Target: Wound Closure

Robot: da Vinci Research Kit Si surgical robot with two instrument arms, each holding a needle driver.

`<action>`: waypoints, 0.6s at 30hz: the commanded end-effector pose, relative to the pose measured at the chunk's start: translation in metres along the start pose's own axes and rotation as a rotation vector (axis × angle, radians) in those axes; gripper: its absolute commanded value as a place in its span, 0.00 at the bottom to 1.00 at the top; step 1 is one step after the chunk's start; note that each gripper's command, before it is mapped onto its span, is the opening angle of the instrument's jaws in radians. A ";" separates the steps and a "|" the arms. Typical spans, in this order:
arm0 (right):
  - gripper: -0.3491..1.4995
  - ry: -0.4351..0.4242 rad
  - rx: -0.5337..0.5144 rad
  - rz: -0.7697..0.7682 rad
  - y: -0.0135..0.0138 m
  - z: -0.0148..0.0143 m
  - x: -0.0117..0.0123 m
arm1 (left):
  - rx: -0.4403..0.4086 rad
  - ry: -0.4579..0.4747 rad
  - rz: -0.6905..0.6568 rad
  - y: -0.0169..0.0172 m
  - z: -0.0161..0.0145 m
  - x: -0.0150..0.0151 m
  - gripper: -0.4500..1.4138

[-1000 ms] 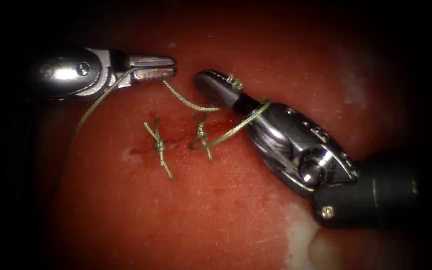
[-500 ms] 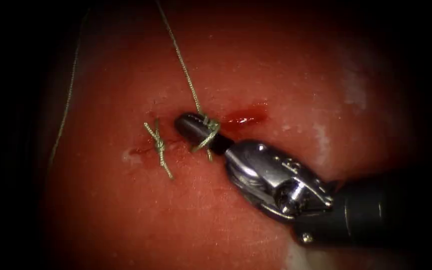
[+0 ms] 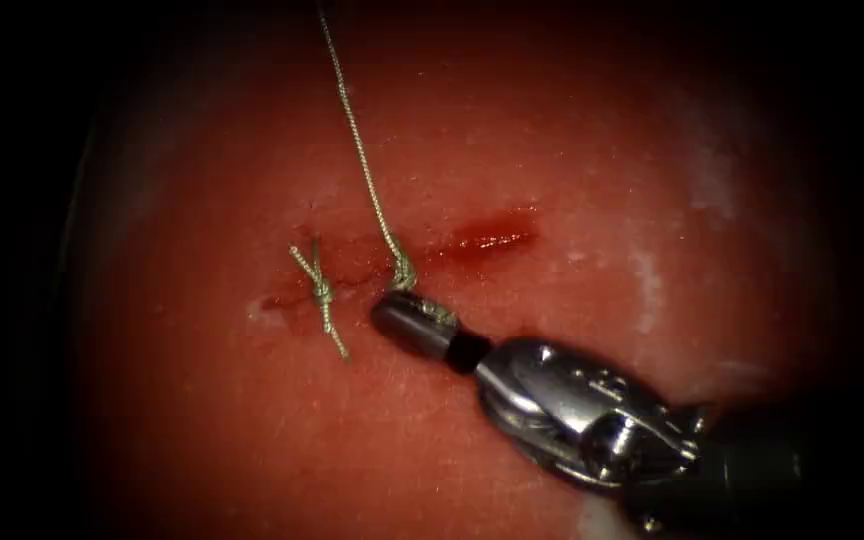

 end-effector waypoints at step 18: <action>0.00 -0.016 0.034 -0.075 -0.0006 -0.0009 -0.0024 | 0.066 -0.059 0.085 -0.0036 0.0015 -0.0016 0.05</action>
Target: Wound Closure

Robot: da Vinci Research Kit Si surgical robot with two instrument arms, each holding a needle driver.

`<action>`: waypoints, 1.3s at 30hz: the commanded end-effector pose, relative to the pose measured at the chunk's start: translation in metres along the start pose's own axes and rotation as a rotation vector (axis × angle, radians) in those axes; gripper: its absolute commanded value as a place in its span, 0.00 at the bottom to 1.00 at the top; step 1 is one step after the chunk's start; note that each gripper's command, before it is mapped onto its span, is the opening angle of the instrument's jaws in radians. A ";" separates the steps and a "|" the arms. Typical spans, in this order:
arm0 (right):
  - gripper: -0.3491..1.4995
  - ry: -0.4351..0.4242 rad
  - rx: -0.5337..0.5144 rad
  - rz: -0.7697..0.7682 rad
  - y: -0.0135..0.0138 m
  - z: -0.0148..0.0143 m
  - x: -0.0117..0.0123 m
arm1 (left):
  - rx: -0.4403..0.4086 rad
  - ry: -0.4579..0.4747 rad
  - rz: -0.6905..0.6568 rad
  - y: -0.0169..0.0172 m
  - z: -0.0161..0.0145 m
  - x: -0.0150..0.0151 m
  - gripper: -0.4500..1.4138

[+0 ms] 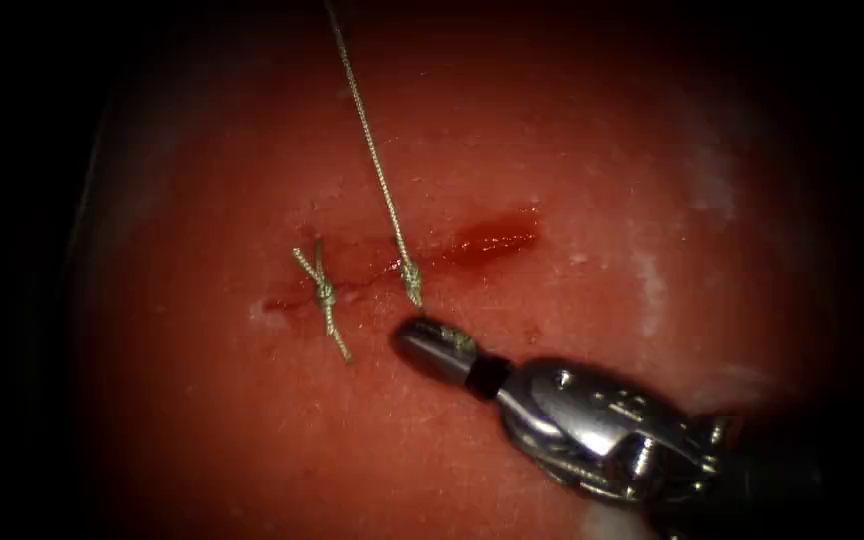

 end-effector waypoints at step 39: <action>0.91 -0.057 0.218 -0.242 -0.0039 -0.0034 0.0077 | -0.151 0.121 -0.153 0.0040 -0.0081 0.0131 0.05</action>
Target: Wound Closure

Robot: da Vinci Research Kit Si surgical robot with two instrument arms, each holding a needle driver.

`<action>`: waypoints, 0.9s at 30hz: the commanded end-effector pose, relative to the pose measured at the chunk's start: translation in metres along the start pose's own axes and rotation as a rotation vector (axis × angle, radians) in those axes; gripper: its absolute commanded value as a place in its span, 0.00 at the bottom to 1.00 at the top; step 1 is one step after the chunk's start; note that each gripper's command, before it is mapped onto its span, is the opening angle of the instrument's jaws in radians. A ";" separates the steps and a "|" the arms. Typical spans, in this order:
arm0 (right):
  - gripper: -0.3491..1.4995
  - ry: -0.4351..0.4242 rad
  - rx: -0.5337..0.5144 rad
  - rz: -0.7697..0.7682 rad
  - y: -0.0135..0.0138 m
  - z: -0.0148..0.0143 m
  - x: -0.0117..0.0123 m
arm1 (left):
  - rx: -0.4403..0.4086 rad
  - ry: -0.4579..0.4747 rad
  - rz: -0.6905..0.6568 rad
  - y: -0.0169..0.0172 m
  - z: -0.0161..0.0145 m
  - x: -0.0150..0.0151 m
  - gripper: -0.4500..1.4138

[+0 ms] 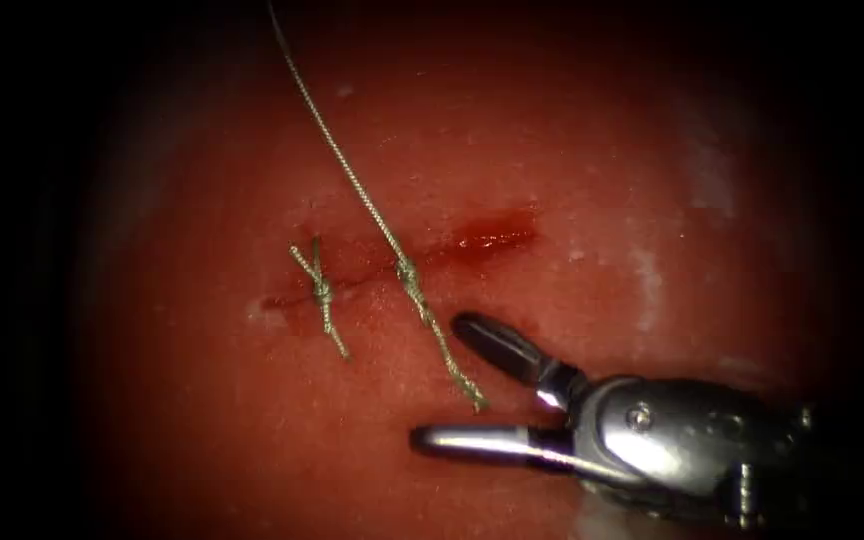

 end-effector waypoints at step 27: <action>0.95 -0.190 -0.150 -0.063 0.0070 0.0118 -0.0003 | -0.098 0.153 -0.076 0.0083 -0.0031 0.0139 0.05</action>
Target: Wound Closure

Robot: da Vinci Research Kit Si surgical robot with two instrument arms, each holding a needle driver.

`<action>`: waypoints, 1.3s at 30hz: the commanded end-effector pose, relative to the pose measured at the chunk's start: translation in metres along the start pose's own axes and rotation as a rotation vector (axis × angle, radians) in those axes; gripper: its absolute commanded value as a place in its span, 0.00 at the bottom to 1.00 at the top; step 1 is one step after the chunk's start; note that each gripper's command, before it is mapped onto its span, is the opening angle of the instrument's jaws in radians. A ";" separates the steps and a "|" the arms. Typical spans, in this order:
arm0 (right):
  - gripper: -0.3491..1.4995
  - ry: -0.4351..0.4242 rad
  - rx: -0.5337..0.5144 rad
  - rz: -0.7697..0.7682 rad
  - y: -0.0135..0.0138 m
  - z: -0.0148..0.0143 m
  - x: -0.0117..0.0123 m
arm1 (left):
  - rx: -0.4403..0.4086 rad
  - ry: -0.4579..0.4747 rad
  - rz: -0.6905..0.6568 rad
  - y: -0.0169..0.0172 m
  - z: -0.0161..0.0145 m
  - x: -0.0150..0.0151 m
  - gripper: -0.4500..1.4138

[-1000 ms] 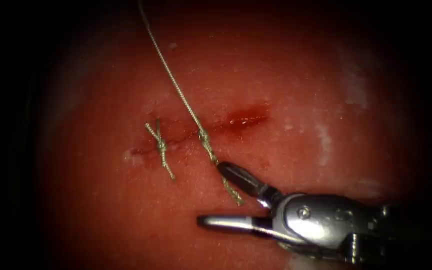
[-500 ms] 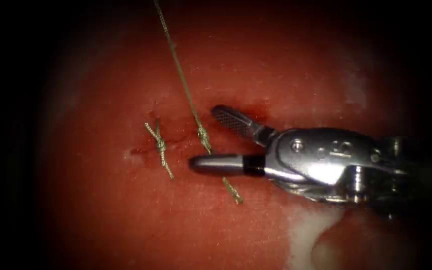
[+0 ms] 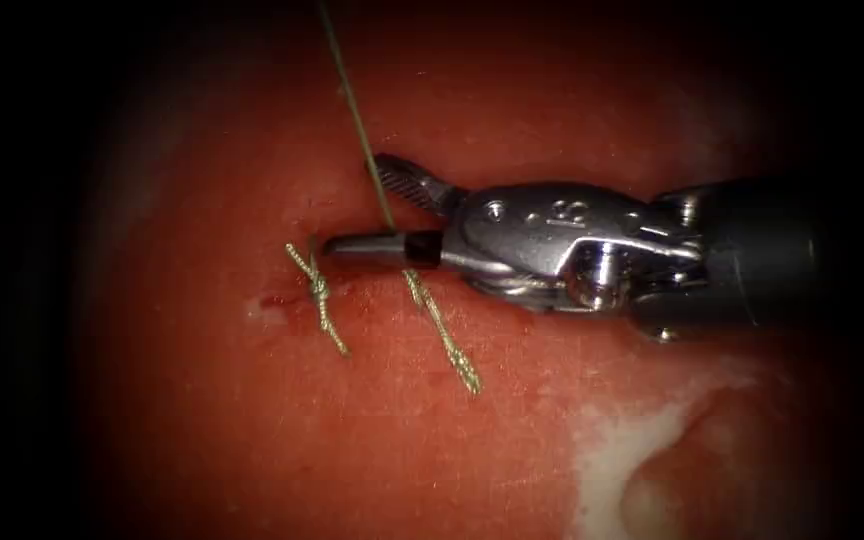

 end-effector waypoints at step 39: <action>0.89 0.116 -0.008 -0.072 0.0030 -0.0080 0.0039 | 0.054 -0.017 0.033 -0.0015 0.0013 -0.0038 0.05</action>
